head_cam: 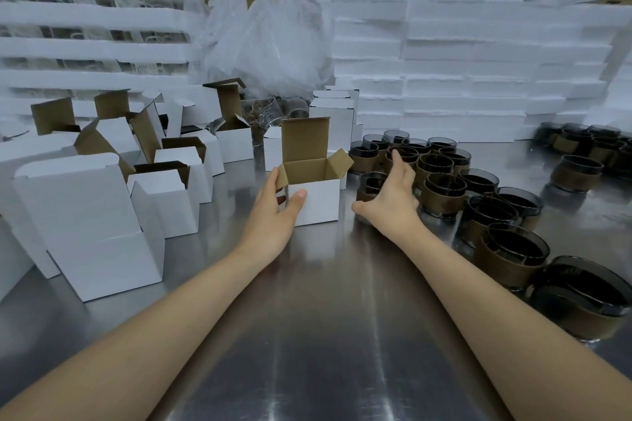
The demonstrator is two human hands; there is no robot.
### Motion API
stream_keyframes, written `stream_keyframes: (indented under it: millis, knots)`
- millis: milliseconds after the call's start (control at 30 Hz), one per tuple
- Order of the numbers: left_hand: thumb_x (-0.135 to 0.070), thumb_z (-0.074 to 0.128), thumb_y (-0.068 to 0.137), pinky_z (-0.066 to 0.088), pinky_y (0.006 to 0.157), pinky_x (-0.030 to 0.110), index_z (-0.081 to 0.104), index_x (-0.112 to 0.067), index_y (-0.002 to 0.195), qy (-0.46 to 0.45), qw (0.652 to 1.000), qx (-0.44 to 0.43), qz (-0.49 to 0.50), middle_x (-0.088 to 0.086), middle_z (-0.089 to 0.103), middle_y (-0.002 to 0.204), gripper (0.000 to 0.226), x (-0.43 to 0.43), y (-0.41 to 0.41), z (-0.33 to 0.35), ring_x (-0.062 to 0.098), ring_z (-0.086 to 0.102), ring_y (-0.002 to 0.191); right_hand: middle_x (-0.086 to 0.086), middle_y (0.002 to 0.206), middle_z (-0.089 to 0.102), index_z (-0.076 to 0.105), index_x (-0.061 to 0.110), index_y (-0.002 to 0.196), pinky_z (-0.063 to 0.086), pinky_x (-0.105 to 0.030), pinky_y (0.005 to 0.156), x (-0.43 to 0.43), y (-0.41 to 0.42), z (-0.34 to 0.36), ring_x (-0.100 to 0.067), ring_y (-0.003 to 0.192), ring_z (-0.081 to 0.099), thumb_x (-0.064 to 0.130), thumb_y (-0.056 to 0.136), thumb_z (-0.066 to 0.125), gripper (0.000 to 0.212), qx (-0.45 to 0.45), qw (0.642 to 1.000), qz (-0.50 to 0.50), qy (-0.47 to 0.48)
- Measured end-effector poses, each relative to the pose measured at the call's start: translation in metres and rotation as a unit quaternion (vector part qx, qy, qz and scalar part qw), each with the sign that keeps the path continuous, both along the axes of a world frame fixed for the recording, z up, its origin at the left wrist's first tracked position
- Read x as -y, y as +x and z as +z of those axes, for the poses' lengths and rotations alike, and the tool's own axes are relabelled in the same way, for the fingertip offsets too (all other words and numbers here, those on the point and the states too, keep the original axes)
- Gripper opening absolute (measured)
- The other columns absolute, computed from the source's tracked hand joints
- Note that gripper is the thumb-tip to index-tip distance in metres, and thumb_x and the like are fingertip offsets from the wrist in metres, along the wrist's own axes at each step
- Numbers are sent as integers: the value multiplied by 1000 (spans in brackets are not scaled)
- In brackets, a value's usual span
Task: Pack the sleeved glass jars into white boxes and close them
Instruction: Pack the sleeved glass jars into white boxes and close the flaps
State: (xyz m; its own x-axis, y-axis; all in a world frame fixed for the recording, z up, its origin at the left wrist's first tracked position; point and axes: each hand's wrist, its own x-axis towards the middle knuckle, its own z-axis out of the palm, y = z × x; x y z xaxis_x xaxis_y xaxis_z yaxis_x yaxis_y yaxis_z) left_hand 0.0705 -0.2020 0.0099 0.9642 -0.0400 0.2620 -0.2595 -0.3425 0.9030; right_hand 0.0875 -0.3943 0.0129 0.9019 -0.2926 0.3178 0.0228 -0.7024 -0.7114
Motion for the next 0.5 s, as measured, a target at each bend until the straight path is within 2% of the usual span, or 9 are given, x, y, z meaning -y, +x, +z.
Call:
stream_keyframes:
  millis: [100, 200, 267, 367, 467, 500]
  knots:
    - [-41, 49, 97, 36, 111, 45, 21, -30, 151, 1, 1000, -3, 1, -8, 42, 147, 62, 0, 1, 0, 14, 42, 133, -12, 143, 29, 10, 17, 147, 41, -36, 101, -1, -2, 0, -23, 115, 44, 10, 69, 78, 103, 18, 993, 20, 118]
    - [-40, 49, 97, 37, 111, 44, 21, -30, 151, 1, 1000, -1, 1, -8, 43, 145, 61, 0, 0, 0, 13, 43, 132, -7, 133, 50, 32, 11, 140, 43, -28, 98, -2, -2, -1, -22, 119, 51, 21, 70, 82, 87, 44, 991, 6, 128]
    - [-41, 49, 97, 37, 111, 44, 21, -30, 151, 2, 1000, -2, 0, -8, 43, 145, 62, 0, 0, 0, 13, 43, 131, -3, 129, 54, 43, 14, 136, 42, -24, 96, -4, -4, 1, -17, 117, 52, 33, 71, 81, 77, 79, 988, 13, 136]
    - [-41, 49, 97, 36, 111, 44, 21, -30, 151, 5, 1000, -1, 1, -8, 42, 146, 62, 0, 0, 0, 13, 42, 132, -2, 127, 52, 44, 22, 130, 47, -25, 92, -10, -6, 3, -15, 113, 53, 35, 76, 78, 65, 122, 974, 34, 190]
    - [-42, 49, 97, 37, 110, 45, 20, -30, 151, 5, 1000, -3, 1, -7, 41, 147, 63, -1, 0, 0, 14, 42, 133, 0, 114, 55, 41, 26, 119, 58, -24, 70, -14, -7, 3, -19, 106, 59, 33, 73, 81, 61, 156, 954, 53, 251]
    - [-42, 48, 97, 38, 109, 45, 19, -30, 151, 6, 1000, -4, 1, -7, 41, 147, 63, 0, -1, 1, 14, 42, 133, 2, 111, 57, 41, 28, 116, 57, -23, 72, -13, -7, 2, -17, 104, 60, 35, 72, 82, 61, 162, 954, 55, 245]
